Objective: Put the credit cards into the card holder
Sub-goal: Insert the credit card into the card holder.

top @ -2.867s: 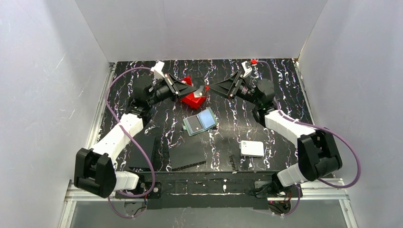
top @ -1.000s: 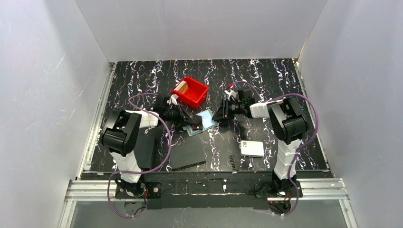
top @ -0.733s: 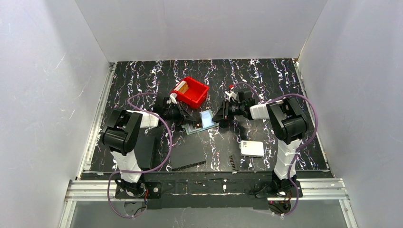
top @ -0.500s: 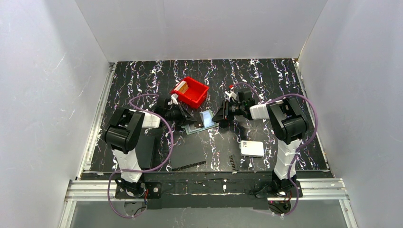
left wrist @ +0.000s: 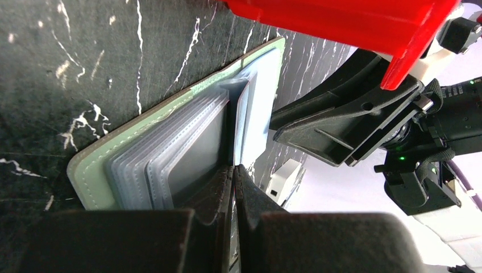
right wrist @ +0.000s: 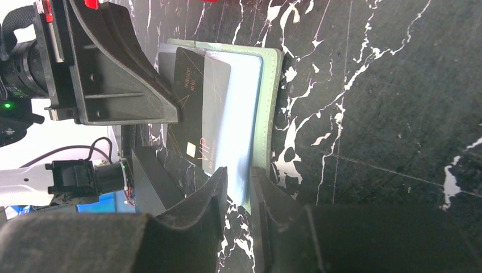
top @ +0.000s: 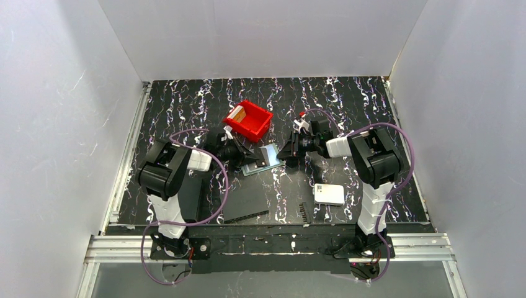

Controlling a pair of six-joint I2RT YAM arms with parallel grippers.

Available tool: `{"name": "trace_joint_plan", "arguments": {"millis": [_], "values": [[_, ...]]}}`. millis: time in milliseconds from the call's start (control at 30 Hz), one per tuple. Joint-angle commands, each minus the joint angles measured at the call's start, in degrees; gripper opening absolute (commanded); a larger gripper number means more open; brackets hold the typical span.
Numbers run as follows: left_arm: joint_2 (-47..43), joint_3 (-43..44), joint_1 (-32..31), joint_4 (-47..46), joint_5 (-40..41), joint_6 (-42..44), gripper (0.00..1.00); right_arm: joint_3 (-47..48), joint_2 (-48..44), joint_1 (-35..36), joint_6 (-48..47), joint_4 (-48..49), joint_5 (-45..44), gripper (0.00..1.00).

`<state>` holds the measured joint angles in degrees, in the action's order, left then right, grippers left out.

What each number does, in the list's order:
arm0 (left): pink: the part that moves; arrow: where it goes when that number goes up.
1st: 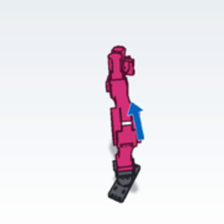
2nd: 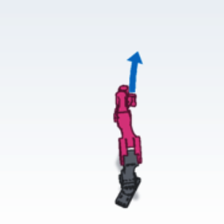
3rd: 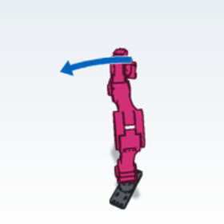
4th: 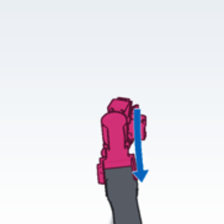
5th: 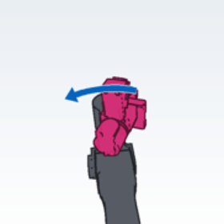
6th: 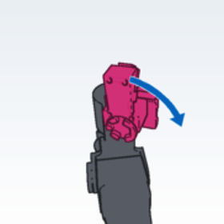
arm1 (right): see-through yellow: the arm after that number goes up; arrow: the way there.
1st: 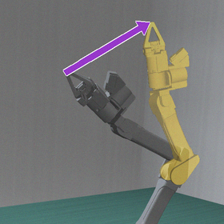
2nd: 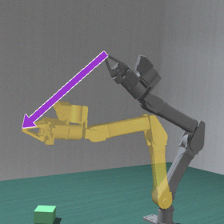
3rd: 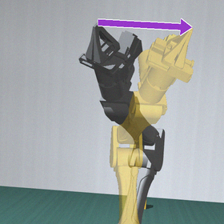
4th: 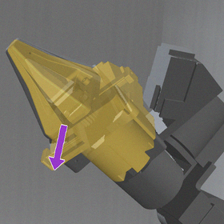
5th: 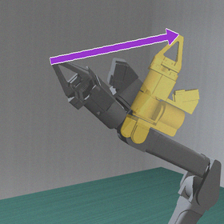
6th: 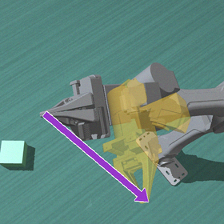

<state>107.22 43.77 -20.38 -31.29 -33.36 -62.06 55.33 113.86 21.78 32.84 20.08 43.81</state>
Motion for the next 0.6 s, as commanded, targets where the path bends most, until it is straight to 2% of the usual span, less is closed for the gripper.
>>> {"name": "trace_joint_plan", "arguments": {"millis": [0,167,233,433,567], "values": [[-1.16,-2.68,-1.96,2.28,6.03,-1.25,0.00,-2.37,-0.72,1.75,1.92,1.48,-0.20,0.29],[-1.17,-2.73,-3.13,2.63,7.98,-2.20,0.00,-4.23,-1.71,1.86,4.71,4.47,-1.14,0.26],[-1.41,-2.44,-3.23,4.05,7.58,-1.45,0.06,-4.27,-1.72,1.86,4.69,4.39,-1.28,0.26],[-6.11,-0.31,-3.30,15.34,9.63,6.23,0.36,-3.85,-1.62,1.86,3.75,3.47,-1.24,0.26],[-8.34,4.67,-3.37,28.35,12.41,12.42,0.59,-3.53,-1.55,1.86,3.02,2.63,-1.43,0.26]]}}
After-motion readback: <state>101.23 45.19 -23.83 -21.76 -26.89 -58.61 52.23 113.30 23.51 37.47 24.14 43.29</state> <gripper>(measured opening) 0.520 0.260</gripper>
